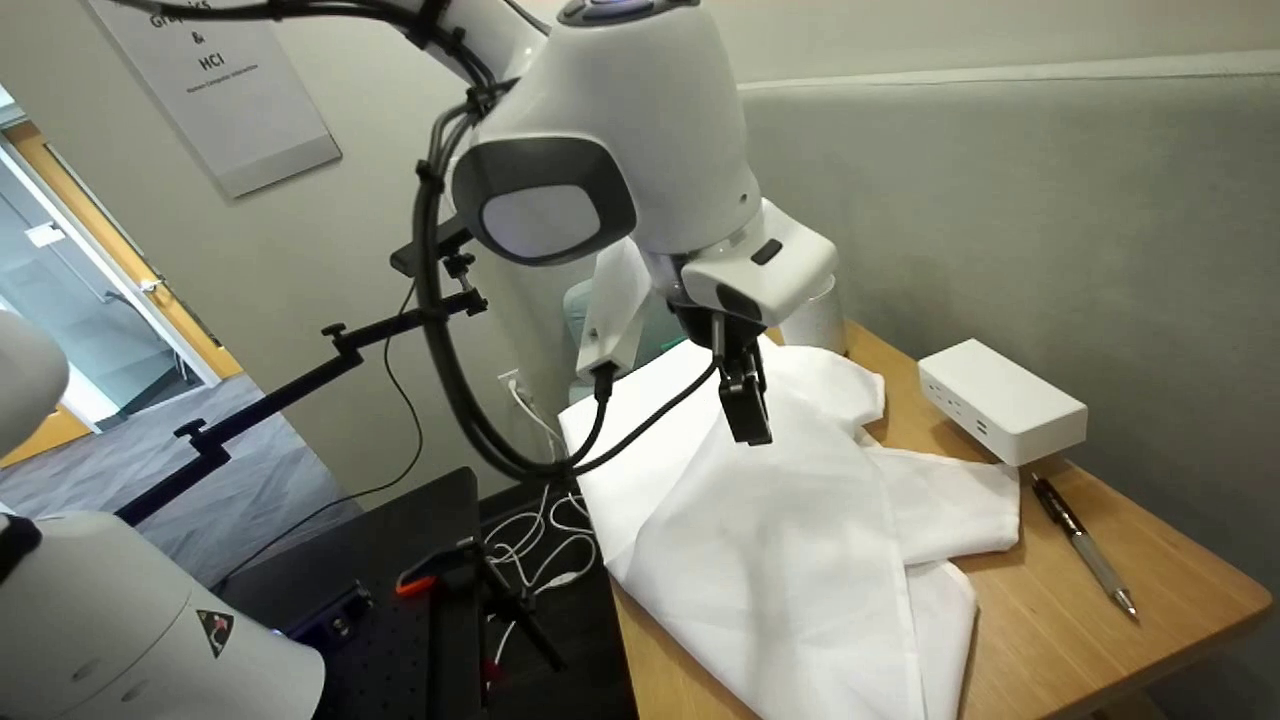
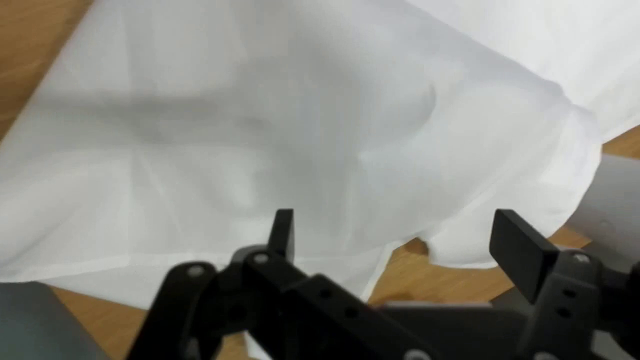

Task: Unfold the cloth on the table

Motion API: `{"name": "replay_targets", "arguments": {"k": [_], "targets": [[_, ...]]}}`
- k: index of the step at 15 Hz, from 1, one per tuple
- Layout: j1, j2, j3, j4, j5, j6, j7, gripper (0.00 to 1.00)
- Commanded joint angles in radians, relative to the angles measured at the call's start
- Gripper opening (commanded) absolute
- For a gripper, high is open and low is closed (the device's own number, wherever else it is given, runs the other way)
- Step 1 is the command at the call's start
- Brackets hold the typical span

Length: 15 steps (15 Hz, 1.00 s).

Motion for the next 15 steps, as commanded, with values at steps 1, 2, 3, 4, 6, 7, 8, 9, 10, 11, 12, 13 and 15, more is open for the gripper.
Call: {"name": "replay_targets", "arguments": {"k": [1,2,3,4,6,7,8,9,10,11,12,13,15], "targets": [[0.013,0.047,0.066,0.078,0.006,0.011,0.009,1.0],[0.02,0.069,0.074,0.109,0.001,-0.001,0.037,1.0],[0.027,0.089,0.079,0.139,-0.005,-0.012,0.067,1.0],[0.039,0.12,0.073,0.178,-0.025,-0.031,0.119,1.0],[0.073,0.179,0.045,0.247,-0.087,-0.087,0.241,1.0],[0.086,0.206,0.033,0.279,-0.114,-0.117,0.297,1.0],[0.107,0.235,0.012,0.312,-0.153,-0.152,0.371,1.0],[0.12,0.261,0.0,0.345,-0.177,-0.192,0.424,1.0],[0.135,0.29,-0.013,0.379,-0.198,-0.225,0.477,1.0],[0.141,0.312,-0.017,0.41,-0.206,-0.263,0.509,1.0],[0.148,0.336,-0.022,0.441,-0.213,-0.292,0.538,1.0],[0.152,0.357,-0.022,0.47,-0.213,-0.32,0.559,1.0],[0.16,0.398,-0.025,0.523,-0.21,-0.365,0.593,1.0]]}}
